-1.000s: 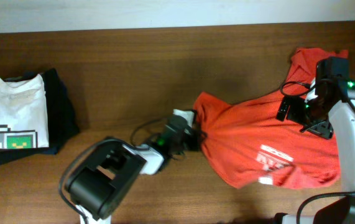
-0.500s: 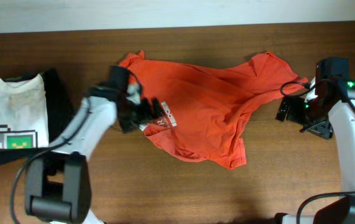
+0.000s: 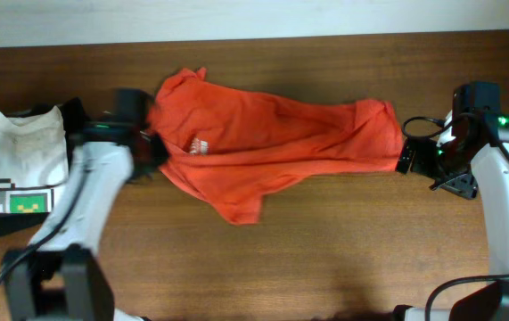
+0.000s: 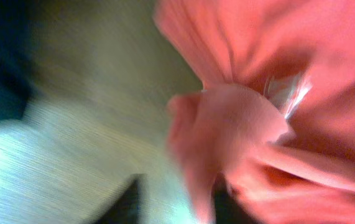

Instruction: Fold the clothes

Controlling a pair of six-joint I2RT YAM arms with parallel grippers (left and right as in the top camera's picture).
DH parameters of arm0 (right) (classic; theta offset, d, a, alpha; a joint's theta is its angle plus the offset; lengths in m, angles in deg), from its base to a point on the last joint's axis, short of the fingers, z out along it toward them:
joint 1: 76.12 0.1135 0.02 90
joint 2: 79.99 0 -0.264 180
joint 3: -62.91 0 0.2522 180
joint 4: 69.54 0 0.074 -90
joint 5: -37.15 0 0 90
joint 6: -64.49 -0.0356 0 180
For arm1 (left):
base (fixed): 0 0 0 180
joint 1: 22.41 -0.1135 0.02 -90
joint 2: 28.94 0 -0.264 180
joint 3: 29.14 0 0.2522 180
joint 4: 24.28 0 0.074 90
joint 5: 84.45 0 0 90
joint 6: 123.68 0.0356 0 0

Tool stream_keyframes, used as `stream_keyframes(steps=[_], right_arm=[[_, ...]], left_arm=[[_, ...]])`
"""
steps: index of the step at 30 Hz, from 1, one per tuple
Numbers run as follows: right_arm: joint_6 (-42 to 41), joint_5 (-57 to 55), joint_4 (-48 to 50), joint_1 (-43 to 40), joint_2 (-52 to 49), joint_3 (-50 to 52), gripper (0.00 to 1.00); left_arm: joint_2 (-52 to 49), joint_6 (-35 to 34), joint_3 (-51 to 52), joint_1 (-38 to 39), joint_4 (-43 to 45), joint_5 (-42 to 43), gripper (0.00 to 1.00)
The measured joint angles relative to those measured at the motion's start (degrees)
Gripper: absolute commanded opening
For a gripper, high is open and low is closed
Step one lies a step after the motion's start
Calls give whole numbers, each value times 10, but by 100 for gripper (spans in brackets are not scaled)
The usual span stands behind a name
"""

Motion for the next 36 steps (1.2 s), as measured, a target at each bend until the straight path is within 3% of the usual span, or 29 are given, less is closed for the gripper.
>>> stream_keyframes(steps=[2, 4, 5, 6, 7, 11, 12, 14, 15, 16, 17, 19, 21, 25, 26, 28, 29, 30, 36], right_arm=[[0, 0, 0, 0, -3, 0, 99], [0, 0, 0, 0, -7, 0, 99], [0, 0, 0, 0, -9, 0, 99], [0, 0, 0, 0, -10, 0, 99], [0, 0, 1, 0, -10, 0, 99], [0, 0, 0, 0, -10, 0, 99], [0, 0, 0, 0, -11, 0, 99], [0, 0, 0, 0, -11, 0, 99], [0, 0, 0, 0, -11, 0, 99], [0, 0, 0, 0, -11, 0, 99], [0, 0, 0, 0, -11, 0, 99], [0, 0, 0, 0, -11, 0, 99], [0, 0, 0, 0, -11, 0, 99], [0, 0, 1, 0, -12, 0, 99], [0, 0, 1, 0, -12, 0, 99], [1, 0, 1, 0, -12, 0, 99], [1, 0, 1, 0, -12, 0, 99], [2, 0, 0, 0, -12, 0, 99], [2, 0, -2, 0, -12, 0, 99]], left_arm=[[23, 7, -21, -44, -25, 28, 99], [12, 12, -10, -35, -70, 69, 95], [1, 14, 7, -17, -74, 90, 89], [-4, 15, 26, 4, -65, 107, 74], [-6, 17, 40, 19, -52, 112, 66], [-11, 4, 118, 127, 40, 146, 66], [-11, -4, 136, 146, 65, 148, 71], [-14, -26, 166, 180, 105, 150, 73], [-20, -39, 182, 199, 116, 154, 66], [-30, -50, 191, 210, 137, 153, 18], [-34, -59, 191, 216, 156, 153, 0], [-44, -65, 189, 225, 164, 154, 0], [-48, -65, 185, 228, 116, 152, 0], [-33, -49, 96, 179, -154, 43, 0], [-17, -39, 40, 163, -170, 27, 1], [18, -23, -76, 164, -166, 24, 20], [31, -15, -101, 179, -150, 26, 23], [33, -14, -108, 198, -141, 29, 34], [-78, 14, -106, 308, -80, 37, 33]])
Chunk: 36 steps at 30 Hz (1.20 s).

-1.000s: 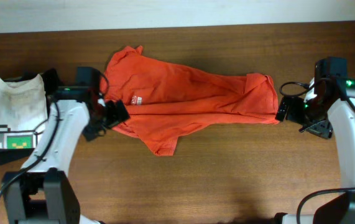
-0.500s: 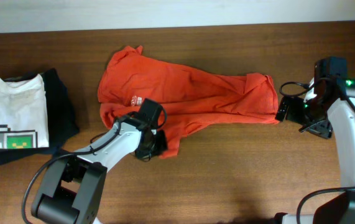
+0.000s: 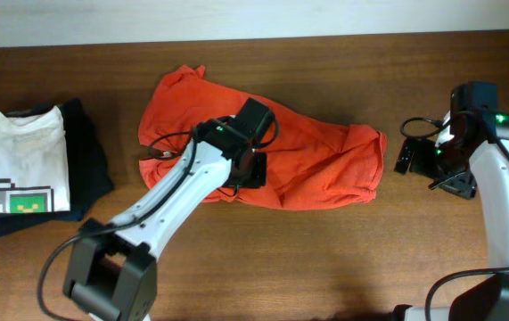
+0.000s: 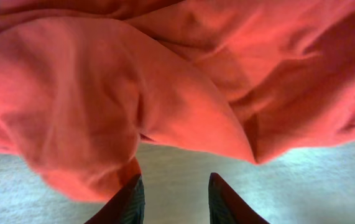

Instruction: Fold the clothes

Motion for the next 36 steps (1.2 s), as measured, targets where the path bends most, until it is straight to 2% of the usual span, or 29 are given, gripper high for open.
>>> stream_keyframes(steps=[2, 6, 8, 11, 17, 21, 24, 25, 26, 27, 30, 33, 36], right_arm=[[0, 0, 0, 0, 0, 0, 99], [0, 0, 0, 0, 0, 0, 99], [0, 0, 0, 0, 0, 0, 99], [0, 0, 0, 0, 0, 0, 99], [0, 0, 0, 0, 0, 0, 99], [0, 0, 0, 0, 0, 0, 99], [0, 0, 0, 0, 0, 0, 99], [0, 0, 0, 0, 0, 0, 99], [0, 0, 0, 0, 0, 0, 99], [0, 0, 0, 0, 0, 0, 99], [0, 0, 0, 0, 0, 0, 99], [0, 0, 0, 0, 0, 0, 99], [0, 0, 3, 0, 0, 0, 99]], left_arm=[[-11, 4, 2, -7, -30, -5, 32], [-11, -30, 3, -44, -180, -39, 33], [-11, -42, 3, -51, -185, -50, 33], [-11, -57, 33, -52, -130, -53, 33], [-14, -66, 183, -92, 85, -28, 35], [-14, -68, 196, -108, 184, -32, 41], [-14, -69, 196, -110, 196, -35, 55], [-14, -70, 199, -110, 200, -36, 56], [-14, -73, 206, -110, 206, -36, 54], [-14, -79, 215, -110, 211, -37, 47], [-15, -89, 223, -110, 212, -38, 0], [-16, -92, 222, -114, 191, -42, 0], [-11, -83, 222, -149, 49, -63, 0]])
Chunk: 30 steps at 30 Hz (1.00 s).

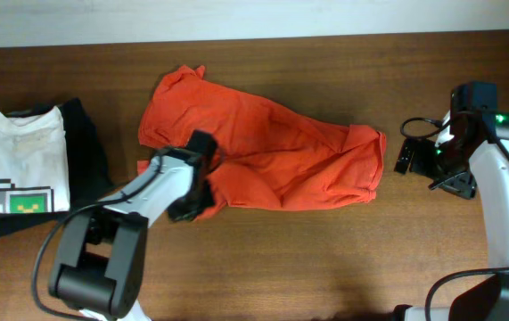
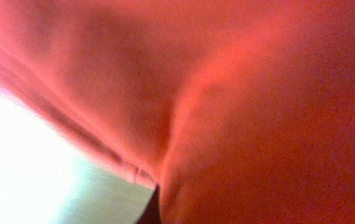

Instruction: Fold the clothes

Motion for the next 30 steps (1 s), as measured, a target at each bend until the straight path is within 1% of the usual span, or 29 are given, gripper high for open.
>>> stream_keyframes(steps=[1, 2, 3, 5, 7, 8, 10, 11, 13, 15, 16, 17, 18, 19, 20, 23, 24, 25, 27, 28, 29, 30], right_arm=[[6, 5, 2, 0, 0, 0, 100], [18, 21, 11, 0, 0, 0, 98], [31, 40, 18, 0, 0, 0, 97], [44, 58, 33, 3, -4, 0, 96], [54, 71, 56, 21, -27, 0, 96], [59, 75, 71, 37, -43, 6, 96], [62, 79, 99, 59, -65, 19, 92], [64, 80, 103, 81, -93, 20, 90], [62, 83, 132, 120, -154, 24, 84], [50, 83, 162, 137, -196, 24, 78], [44, 84, 174, 141, -214, 25, 71], [37, 85, 185, 142, -233, 25, 69], [31, 85, 196, 142, -250, 25, 53], [28, 85, 204, 142, -263, 26, 34], [27, 86, 216, 142, -264, 26, 4], [24, 87, 240, 142, -265, 26, 4], [23, 87, 222, 141, -265, 16, 4], [23, 87, 205, 138, -264, -9, 4], [22, 89, 181, 119, -257, -109, 6], [22, 89, 184, 108, -254, -158, 34], [21, 87, 207, 94, -249, -206, 76], [21, 83, 236, 82, -239, -233, 99]], left_arm=[[6, 5, 6, -17, -28, -8, 0], [15, 9, 8, -42, -78, -22, 0], [46, 11, 11, -81, -117, -47, 0], [98, 16, 11, -136, -139, -75, 0], [125, 16, 11, -177, -143, -89, 0], [127, 17, 11, -188, -142, -92, 0], [127, 20, 11, -186, -134, -91, 0], [127, 20, 11, -185, -132, -89, 0], [127, 20, 11, -180, -129, -87, 0], [127, 24, 11, -179, -128, -86, 0], [127, 24, 11, -179, -127, -86, 0], [127, 26, 11, -179, -128, -86, 0], [127, 26, 11, -179, -128, -86, 0], [127, 26, 11, -179, -128, -86, 0], [127, 26, 11, -179, -128, -87, 0], [127, 26, 11, -179, -128, -86, 0], [127, 26, 11, -179, -128, -86, 0], [127, 26, 11, -179, -128, -87, 0], [127, 28, 11, -179, -125, -86, 0], [127, 29, 11, -179, -124, -85, 0], [127, 30, 11, -179, -121, -82, 0], [127, 30, 11, -178, -118, -81, 0]])
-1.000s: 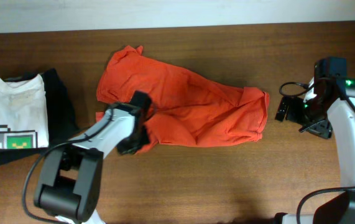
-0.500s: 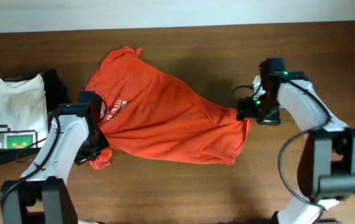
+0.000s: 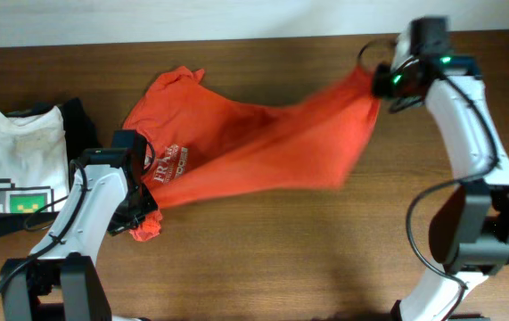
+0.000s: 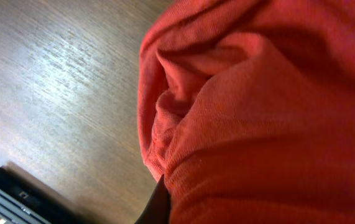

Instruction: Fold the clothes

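Observation:
An orange shirt (image 3: pixel 263 143) hangs stretched in a diagonal band across the wooden table (image 3: pixel 281 259), its white print (image 3: pixel 172 165) facing up near the left end. My left gripper (image 3: pixel 143 218) is shut on a bunched front-left corner of it. In the left wrist view the orange shirt (image 4: pixel 276 93) fills the frame, and only one dark fingertip (image 4: pixel 160 208) shows against it. My right gripper (image 3: pixel 383 82) is at the far right of the table, shut on the shirt's right edge, which is blurred.
A folded white shirt with a green pixel picture (image 3: pixel 22 160) lies on a dark garment (image 3: pixel 89 165) at the table's left edge, close to my left arm. The table's far edge meets a white wall (image 3: pixel 236 18).
My right gripper was apart from the shirt at the table's right side; now it is at the far edge, holding the shirt's right edge. My left gripper is further left, and the shirt is stretched.
First the shirt lay spread between both grippers. Then my left gripper stood open over the crumpled shirt's middle, the right one apart from it. Then the left was at the front-left edge. Now both hold the shirt, pulled taut diagonally.

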Controlling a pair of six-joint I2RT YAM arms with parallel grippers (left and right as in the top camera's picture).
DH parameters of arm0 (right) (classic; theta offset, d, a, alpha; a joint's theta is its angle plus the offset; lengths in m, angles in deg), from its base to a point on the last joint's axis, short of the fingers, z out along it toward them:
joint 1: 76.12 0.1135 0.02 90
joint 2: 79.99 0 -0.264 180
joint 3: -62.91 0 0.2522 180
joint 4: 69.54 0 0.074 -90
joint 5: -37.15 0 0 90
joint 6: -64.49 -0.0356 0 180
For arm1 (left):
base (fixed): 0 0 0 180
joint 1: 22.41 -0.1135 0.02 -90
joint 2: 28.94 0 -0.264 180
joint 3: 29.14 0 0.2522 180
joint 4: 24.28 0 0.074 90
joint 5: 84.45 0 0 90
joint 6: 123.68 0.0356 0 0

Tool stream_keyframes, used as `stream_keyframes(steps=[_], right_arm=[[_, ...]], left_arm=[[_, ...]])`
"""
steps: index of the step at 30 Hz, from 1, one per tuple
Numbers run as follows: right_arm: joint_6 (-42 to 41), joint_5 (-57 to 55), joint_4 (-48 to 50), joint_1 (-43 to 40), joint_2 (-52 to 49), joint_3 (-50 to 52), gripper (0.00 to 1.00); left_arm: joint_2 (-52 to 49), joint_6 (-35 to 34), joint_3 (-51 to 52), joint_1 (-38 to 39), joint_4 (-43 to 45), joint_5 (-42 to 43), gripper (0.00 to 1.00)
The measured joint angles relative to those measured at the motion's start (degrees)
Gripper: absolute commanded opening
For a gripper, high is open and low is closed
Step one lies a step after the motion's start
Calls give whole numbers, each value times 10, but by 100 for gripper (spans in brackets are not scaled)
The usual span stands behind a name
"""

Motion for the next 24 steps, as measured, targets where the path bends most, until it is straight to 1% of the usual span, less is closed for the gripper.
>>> stream_keyframes(steps=[1, 3, 5, 7, 8, 9, 11, 14, 15, 16, 17, 19, 20, 21, 24], right_arm=[[-2, -8, 7, -11, 13, -13, 99], [0, -15, -26, -16, 18, -12, 99], [0, -16, -91, -9, 15, 11, 99], [11, -11, -125, 3, 14, 42, 99], [23, -5, -125, 13, 14, 64, 99], [37, 2, -116, 29, 14, 90, 99], [52, 10, -48, 78, 11, 162, 100], [42, 18, 72, 138, 6, 245, 94], [35, 19, 97, 145, 6, 258, 89], [26, 19, 131, 154, 6, 273, 78], [19, 20, 142, 159, 6, 283, 64], [9, 20, 157, 167, 6, 296, 42], [7, 21, 158, 171, 6, 297, 28], [2, 21, 159, 177, 6, 298, 4], [-2, 20, 145, 181, 6, 298, 4]], left_arm=[[0, 0, 0, 0, 3, 1, 0], [0, 0, 0, 0, 18, 2, 0], [0, 0, 0, 0, 31, 1, 0], [0, 0, 0, 0, 45, 1, 0], [0, 0, 0, 0, 47, 1, 0], [0, 0, 0, 0, 49, 1, 0], [0, 0, 0, 0, 52, 1, 0], [0, 0, 0, 0, 52, 1, 0], [0, 0, 0, 0, 51, 1, 0], [0, 0, 0, 0, 52, 2, 0], [0, 0, 0, 0, 51, 2, 0], [0, 0, 0, 0, 52, 2, 0], [0, 0, 0, 0, 52, 3, 0], [0, 0, 0, 0, 52, 3, 0], [0, 0, 0, 0, 51, 3, 0]])
